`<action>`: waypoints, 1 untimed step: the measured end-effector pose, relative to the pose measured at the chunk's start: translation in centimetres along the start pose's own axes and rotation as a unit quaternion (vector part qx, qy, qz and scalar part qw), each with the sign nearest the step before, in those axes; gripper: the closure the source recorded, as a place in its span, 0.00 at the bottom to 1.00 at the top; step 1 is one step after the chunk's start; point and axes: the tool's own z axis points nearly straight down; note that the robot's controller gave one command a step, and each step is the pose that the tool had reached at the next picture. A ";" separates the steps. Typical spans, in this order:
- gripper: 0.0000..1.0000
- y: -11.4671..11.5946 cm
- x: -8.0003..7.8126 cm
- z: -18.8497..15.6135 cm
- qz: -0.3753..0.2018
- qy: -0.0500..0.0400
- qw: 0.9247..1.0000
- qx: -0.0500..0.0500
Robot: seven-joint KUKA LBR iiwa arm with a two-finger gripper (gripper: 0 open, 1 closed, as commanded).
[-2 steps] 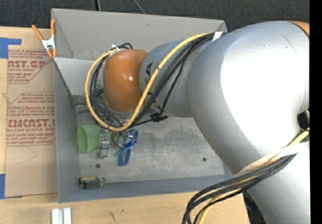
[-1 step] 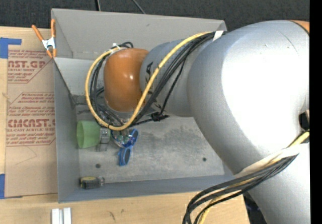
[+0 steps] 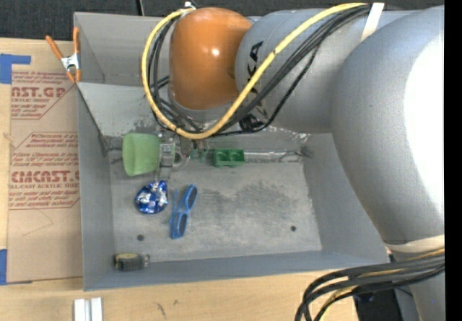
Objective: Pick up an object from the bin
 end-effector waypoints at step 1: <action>1.00 0.1 -0.1 -22.4 -0.006 0.000 1.000 0.000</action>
Offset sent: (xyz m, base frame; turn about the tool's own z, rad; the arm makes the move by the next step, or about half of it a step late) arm -0.0024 -0.0002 0.2180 -0.0106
